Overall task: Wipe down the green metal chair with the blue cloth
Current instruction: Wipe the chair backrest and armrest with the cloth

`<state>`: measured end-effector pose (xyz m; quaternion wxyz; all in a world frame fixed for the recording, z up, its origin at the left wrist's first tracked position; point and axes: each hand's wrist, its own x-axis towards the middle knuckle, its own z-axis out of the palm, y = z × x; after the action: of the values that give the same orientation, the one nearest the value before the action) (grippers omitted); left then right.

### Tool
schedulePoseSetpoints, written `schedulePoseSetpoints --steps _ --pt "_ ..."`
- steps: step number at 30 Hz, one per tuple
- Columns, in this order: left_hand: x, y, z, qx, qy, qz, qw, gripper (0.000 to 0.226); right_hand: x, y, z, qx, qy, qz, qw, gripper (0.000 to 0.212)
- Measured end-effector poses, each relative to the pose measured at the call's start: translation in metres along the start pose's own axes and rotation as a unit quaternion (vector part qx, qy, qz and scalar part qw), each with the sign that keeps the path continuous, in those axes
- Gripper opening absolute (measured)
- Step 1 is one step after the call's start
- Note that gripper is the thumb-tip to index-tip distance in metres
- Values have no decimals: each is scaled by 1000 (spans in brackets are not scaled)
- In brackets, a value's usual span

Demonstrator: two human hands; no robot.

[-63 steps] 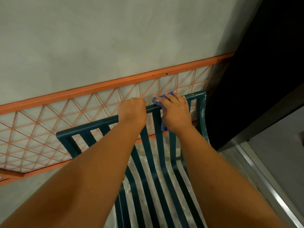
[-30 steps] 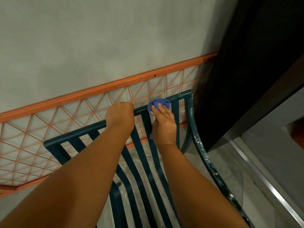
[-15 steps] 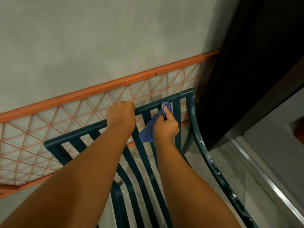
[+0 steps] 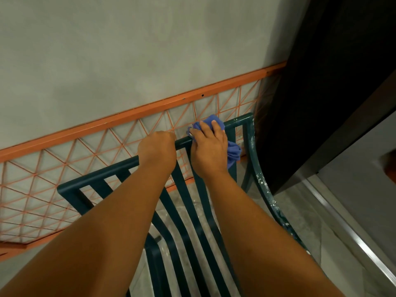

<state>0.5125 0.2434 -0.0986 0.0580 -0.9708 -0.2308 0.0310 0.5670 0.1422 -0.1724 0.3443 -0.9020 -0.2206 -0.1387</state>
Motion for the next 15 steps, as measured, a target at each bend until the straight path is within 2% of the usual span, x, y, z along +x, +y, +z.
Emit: schedulePoseSetpoints --steps 3,7,9,11,15 --pt "-1 -1 0 0 1 1 1000 23 17 20 -18 -100 -80 -79 989 30" --pt "0 -1 1 -4 -2 1 1000 23 58 7 -33 -183 -238 -2 954 36" --pt "0 -1 0 -1 -3 0 1000 23 68 -7 -29 -204 -299 -32 932 35" --pt "0 -2 1 -3 -2 2 1000 23 74 -9 -29 -184 -340 -53 921 36" --pt "2 -4 2 -3 5 7 1000 23 94 -12 -32 -220 -406 19 887 30"
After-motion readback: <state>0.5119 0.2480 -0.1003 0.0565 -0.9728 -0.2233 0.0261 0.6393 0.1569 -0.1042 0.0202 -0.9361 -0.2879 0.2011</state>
